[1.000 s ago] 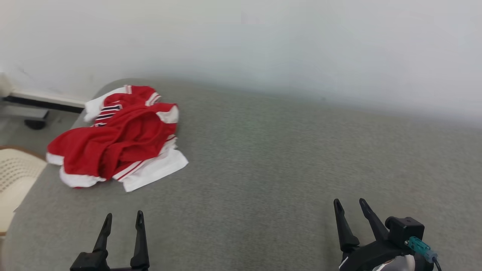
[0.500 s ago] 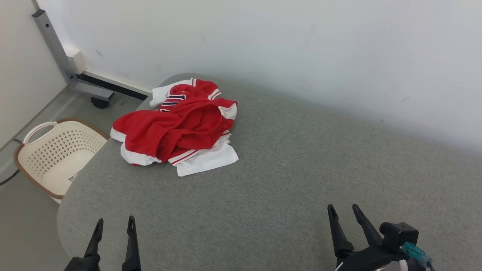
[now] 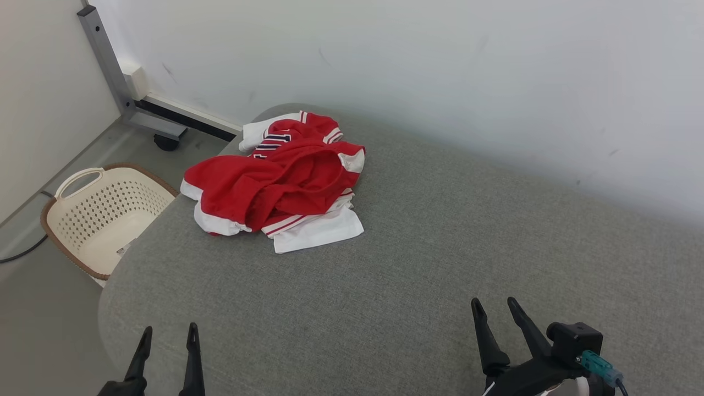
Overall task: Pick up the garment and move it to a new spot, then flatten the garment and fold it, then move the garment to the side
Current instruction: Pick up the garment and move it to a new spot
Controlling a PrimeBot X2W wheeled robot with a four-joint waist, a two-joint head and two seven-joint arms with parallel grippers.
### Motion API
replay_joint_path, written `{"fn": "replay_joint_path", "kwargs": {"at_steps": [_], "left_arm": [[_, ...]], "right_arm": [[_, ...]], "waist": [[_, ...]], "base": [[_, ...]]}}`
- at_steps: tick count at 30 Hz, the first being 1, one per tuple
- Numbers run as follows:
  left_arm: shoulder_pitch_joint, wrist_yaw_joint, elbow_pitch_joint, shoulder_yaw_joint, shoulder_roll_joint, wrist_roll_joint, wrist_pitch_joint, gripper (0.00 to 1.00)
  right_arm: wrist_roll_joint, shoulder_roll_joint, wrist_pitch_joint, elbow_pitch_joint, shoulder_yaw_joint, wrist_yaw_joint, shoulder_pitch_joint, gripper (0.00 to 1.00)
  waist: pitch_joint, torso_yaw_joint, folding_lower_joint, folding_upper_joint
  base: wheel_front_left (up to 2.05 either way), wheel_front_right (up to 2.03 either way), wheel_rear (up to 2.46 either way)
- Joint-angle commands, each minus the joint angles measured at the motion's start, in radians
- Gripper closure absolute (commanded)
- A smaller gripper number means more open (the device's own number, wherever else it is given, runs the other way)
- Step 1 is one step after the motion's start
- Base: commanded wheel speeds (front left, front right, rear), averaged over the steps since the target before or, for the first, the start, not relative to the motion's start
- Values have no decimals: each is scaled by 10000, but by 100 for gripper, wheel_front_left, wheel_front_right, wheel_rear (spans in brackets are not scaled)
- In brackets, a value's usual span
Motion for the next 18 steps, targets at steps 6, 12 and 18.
{"fn": "replay_joint_path", "kwargs": {"at_steps": [6,12,18], "left_arm": [[-932,-199,648,-73,383,-49,-34,0],[-2910,-280,2032,-319,766,-337,282,0],[-5137,-343,3456,-492,1259,-643,1613,0]], "right_arm": [[-243,-26,171,-184,-103,33,2,0],[-655,-28,538,-649,-116,33,-259,0],[-1094,-31,990,-1303,-17,33,-371,0]], "waist": [[358,-285,-1,0],[1108,-851,-1,0],[2020,-1789,-1,0]], "base": [[0,0,0],[0,0,0],[0,0,0]]}}
